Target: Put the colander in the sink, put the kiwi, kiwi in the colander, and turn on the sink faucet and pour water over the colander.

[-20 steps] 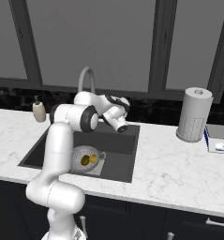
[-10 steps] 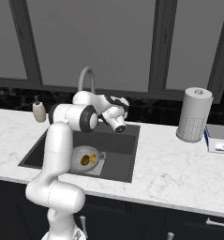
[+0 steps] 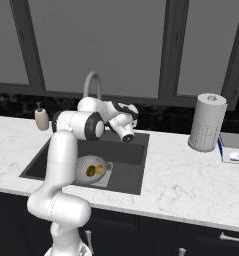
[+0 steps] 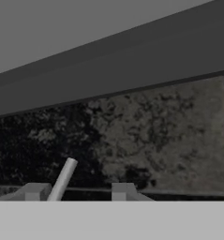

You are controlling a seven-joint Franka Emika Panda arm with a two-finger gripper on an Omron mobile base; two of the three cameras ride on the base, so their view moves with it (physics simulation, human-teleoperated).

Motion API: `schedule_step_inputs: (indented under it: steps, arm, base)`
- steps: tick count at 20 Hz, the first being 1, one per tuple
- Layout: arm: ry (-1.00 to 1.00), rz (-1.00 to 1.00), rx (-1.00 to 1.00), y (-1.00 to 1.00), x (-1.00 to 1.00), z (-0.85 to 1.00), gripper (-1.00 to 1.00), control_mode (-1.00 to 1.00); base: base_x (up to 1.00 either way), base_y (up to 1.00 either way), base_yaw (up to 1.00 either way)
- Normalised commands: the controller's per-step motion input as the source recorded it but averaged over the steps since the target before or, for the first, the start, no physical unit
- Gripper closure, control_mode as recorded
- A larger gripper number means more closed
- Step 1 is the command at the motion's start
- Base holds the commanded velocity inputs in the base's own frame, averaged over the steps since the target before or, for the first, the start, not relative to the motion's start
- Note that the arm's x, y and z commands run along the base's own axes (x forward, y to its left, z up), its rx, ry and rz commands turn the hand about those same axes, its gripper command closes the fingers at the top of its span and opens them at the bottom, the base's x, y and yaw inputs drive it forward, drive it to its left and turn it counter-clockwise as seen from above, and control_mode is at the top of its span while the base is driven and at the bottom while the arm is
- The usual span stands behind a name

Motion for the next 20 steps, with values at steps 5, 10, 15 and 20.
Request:
schedule_step_inputs:
  steps: [5, 10, 15, 20]
  arm:
    - [0.00, 0.00, 0.00, -0.68, 0.00, -0.11, 1.00, -1.00]
    - [0.00, -0.01, 0.00, -0.48, 0.02, -0.05, 1.00, -1.00]
    - [0.03, -0.03, 0.00, -0.32, 0.01, -0.01, 1.00, -1.00]
    - [0.02, -0.05, 0.00, -0.16, -0.03, 0.00, 1.00, -1.00]
  base:
    - [0.00, 0.00, 0.00]
    - [0.00, 0.00, 0.00]
    - [0.00, 0.00, 0.00]
    - [0.00, 0.00, 0.00]
